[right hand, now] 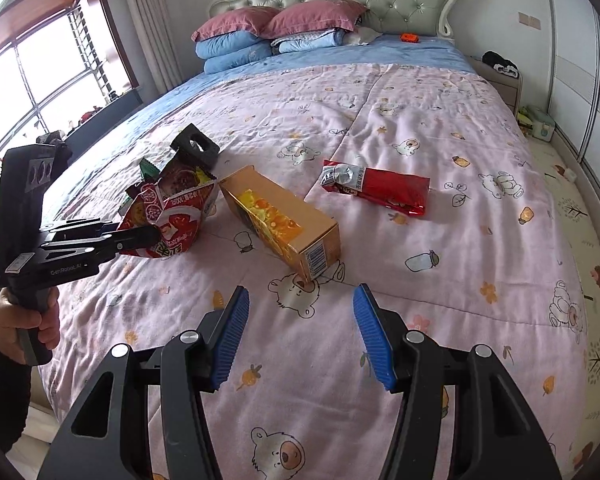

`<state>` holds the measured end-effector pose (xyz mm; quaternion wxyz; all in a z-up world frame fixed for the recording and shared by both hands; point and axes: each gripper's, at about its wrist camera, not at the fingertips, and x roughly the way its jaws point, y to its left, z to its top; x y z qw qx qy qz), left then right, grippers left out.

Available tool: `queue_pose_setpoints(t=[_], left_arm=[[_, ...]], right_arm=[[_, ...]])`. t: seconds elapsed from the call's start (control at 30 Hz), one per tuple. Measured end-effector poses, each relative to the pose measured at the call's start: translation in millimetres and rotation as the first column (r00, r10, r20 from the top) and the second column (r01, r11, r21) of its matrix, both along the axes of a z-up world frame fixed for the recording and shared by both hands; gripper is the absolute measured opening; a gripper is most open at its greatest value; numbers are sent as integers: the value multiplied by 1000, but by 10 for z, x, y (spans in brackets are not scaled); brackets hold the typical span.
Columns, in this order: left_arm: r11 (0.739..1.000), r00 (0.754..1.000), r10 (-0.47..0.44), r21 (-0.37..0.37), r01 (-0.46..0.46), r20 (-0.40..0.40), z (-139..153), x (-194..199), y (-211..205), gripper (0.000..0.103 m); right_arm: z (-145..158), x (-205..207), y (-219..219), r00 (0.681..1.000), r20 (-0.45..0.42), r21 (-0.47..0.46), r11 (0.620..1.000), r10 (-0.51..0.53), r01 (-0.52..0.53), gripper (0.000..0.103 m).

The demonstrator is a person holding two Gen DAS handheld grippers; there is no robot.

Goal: Collect trash
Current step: 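Grasp the red snack bag with the left tool while the right tool approaches the orange box, then grasp the orange cracker box with the right tool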

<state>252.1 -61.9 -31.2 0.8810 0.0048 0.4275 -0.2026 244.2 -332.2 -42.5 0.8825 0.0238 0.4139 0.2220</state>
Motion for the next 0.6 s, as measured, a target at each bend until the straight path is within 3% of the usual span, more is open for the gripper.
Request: queue_pose_setpoints(t=[0.33,0.6], left_arm=[[996,996,-64,-58,67,53,98,-251,80,19],[992,998,-48,-111,53,49,114,-325,232,19]], right_arm=[[-14,308,120,999,7,-48,998,39,-39,54],[-63,555,372,991,5,-135,982,133,-131,54]])
